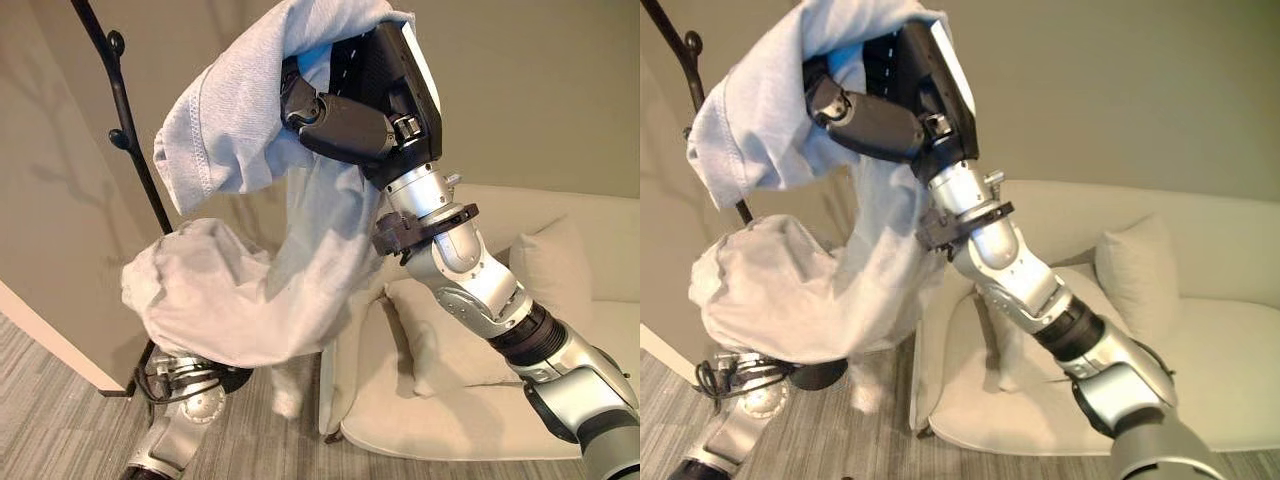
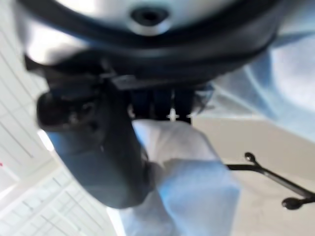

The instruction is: Hang the clothes on the sofa on the clothes rack.

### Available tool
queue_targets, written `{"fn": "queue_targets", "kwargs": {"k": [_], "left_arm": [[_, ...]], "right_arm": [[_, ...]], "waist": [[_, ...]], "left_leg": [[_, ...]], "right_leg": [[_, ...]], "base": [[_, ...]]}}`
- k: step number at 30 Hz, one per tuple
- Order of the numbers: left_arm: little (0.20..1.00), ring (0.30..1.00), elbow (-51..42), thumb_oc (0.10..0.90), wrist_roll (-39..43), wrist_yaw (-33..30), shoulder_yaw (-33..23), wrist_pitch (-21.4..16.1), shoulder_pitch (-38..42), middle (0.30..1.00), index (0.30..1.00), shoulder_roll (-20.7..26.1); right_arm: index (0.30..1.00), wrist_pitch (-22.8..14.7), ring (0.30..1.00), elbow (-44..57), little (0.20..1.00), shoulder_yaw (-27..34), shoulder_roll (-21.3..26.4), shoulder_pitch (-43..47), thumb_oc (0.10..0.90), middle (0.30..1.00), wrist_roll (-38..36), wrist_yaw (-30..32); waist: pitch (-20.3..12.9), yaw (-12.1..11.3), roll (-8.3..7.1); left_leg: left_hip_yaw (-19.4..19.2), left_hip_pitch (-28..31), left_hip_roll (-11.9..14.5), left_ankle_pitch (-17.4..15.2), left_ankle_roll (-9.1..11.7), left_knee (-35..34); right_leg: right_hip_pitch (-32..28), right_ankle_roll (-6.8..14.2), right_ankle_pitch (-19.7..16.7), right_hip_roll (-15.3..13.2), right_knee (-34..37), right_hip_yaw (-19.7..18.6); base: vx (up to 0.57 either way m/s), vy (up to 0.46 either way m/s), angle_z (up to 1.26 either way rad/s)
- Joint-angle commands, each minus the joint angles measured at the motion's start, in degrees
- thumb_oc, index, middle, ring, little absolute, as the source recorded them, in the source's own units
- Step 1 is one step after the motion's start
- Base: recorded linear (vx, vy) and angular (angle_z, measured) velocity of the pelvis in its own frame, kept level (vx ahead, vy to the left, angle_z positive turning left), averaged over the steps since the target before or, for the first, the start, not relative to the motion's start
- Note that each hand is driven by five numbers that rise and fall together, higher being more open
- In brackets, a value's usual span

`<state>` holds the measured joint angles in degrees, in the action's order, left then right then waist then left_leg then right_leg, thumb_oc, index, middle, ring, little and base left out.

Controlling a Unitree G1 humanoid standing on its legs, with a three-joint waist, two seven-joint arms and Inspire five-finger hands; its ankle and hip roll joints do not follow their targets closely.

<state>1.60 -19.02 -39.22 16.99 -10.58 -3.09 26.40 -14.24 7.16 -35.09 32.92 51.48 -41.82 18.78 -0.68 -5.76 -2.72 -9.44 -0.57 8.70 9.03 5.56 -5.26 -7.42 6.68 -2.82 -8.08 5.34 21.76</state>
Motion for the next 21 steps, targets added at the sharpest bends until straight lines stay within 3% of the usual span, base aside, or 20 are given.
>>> {"fn": "queue_targets", "kwargs": {"k": [1,2,4,13,19,21], "left_arm": [[0.9,0.9,1.9,0.8,25.3,18.4,4.1,-8.1,1.4,0.9,0.9,-1.8],[0.9,0.9,2.0,0.8,32.2,23.7,5.7,-7.9,0.5,0.9,0.9,-1.8],[0.9,0.9,0.9,0.8,36.2,29.5,7.5,-6.6,-1.0,0.9,0.9,1.1],[0.9,0.9,2.5,0.8,32.1,28.2,4.8,-6.2,-2.8,0.9,0.9,2.3],[0.9,0.9,9.4,0.8,29.8,38.3,13.4,-5.6,-4.5,0.9,0.9,9.4],[0.9,0.9,8.9,0.8,30.1,39.6,13.8,-5.5,-5.2,0.9,0.9,11.4]], "right_arm": [[0.3,-3.8,0.3,-3.8,0.3,4.9,0.0,11.9,0.4,0.3,-1.1,-0.4],[0.3,-3.5,0.3,-4.8,0.3,5.4,-0.8,12.4,0.4,0.3,-1.4,-0.3],[0.3,-3.3,0.3,-8.0,0.3,6.0,-3.1,14.5,0.4,0.3,-2.1,-0.1],[0.3,-3.7,0.3,-8.6,0.3,8.1,-2.5,15.1,0.4,0.3,-1.6,0.7],[0.3,-5.4,0.3,-19.4,0.3,11.0,-5.1,23.5,0.4,0.3,-2.3,3.4],[0.3,-5.6,0.3,-20.7,0.3,11.1,-5.4,24.4,0.4,0.3,-2.7,3.3]], "waist": [[-1.0,-2.0,-0.31],[-0.8,-1.8,0.03],[-0.9,-1.5,0.24],[-0.6,-2.0,0.42],[-0.8,-2.0,1.41],[-0.8,-2.0,1.54]], "left_leg": [[-1.4,4.5,3.1,-6.9,2.1,0.3],[-1.4,4.7,3.1,-7.0,2.1,0.3],[-1.3,4.6,2.8,-7.1,2.0,0.3],[-0.6,4.3,2.5,-7.2,1.8,0.3],[-0.5,4.5,1.7,-7.8,1.5,0.3],[-0.5,4.5,1.6,-7.9,1.4,0.3]], "right_leg": [[3.2,2.9,-1.8,-3.4,-1.0,-0.5],[3.0,2.9,-1.7,-3.3,-1.1,-0.5],[3.3,3.0,-1.9,-3.4,-1.0,-0.8],[2.9,3.0,-1.8,-3.4,-0.9,-0.7],[3.1,3.3,-2.0,-3.8,-0.9,-1.2],[3.1,3.4,-2.1,-3.8,-0.9,-1.2]], "base": [[-0.03,-0.003,-0.03],[-0.03,0.015,-0.02],[0.0,0.0,0.0],[0.0,0.002,0.0],[0.0,0.028,0.0],[-0.01,0.059,-0.01]]}}
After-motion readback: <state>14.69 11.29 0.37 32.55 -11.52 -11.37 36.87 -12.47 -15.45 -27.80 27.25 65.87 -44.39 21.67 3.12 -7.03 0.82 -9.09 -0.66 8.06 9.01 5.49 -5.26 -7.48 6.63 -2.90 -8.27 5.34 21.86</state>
